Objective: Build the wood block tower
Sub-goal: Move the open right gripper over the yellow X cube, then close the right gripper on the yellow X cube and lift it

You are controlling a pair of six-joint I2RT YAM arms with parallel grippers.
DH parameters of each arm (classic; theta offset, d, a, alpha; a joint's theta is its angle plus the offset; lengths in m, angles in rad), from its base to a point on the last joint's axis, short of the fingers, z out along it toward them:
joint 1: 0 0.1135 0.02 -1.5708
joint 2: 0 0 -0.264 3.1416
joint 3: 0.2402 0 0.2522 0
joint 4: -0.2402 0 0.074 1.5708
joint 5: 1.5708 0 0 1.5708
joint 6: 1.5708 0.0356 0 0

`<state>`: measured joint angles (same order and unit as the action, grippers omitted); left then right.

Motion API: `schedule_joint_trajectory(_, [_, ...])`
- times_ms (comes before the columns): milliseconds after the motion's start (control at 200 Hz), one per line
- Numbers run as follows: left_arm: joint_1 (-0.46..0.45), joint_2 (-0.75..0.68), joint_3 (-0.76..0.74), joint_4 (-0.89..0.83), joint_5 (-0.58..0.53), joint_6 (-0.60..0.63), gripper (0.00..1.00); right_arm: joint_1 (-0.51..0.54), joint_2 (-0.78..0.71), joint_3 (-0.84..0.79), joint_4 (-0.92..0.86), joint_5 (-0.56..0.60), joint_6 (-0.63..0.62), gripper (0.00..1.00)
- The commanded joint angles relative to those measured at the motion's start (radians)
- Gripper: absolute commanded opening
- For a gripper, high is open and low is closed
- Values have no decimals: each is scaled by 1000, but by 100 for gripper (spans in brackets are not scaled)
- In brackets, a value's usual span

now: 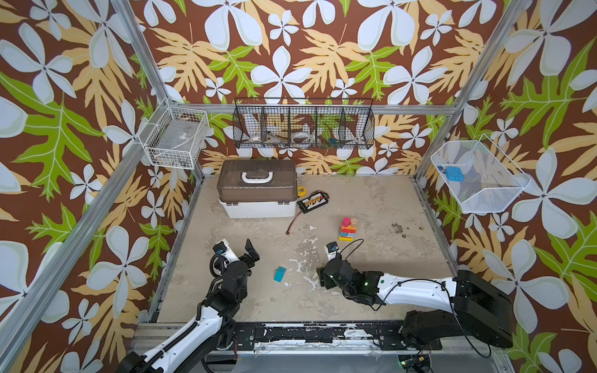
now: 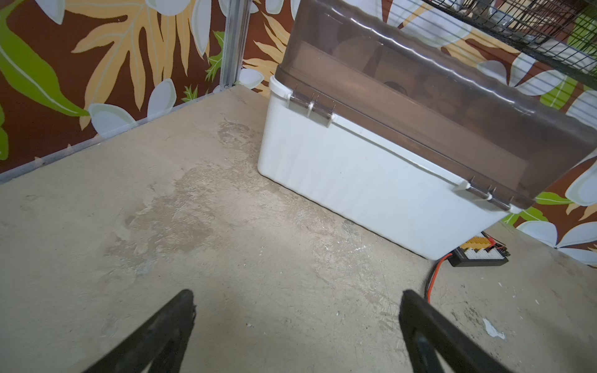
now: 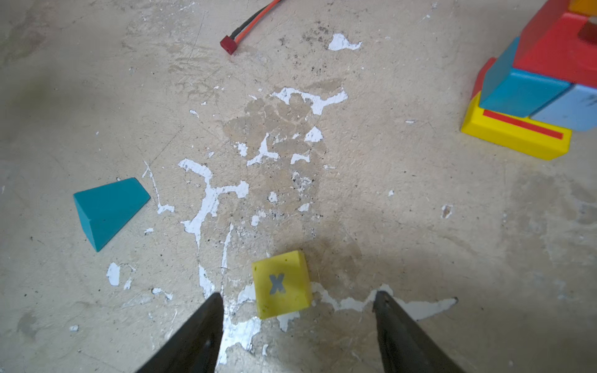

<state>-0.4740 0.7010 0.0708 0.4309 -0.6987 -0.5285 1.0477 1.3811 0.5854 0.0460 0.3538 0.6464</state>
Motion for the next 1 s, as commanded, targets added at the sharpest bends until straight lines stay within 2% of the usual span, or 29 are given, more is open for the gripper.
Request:
schedule_joint_trajectory(0, [1,-5,-5,43,17,11,99,0,7,5,-7,-13,-45,74])
schedule_joint_trajectory(410, [2,39,9,68,31,30,99,-1,128,67,-37,-50,-78,62])
schedule_joint_trajectory(651, [2,19,0,70,41,34,99,0,160,90,-59,-40,-81,43])
schedule_joint_trajectory(996, [2,42,5,87,53,45,99,0,199,112,-68,-15,-73,45])
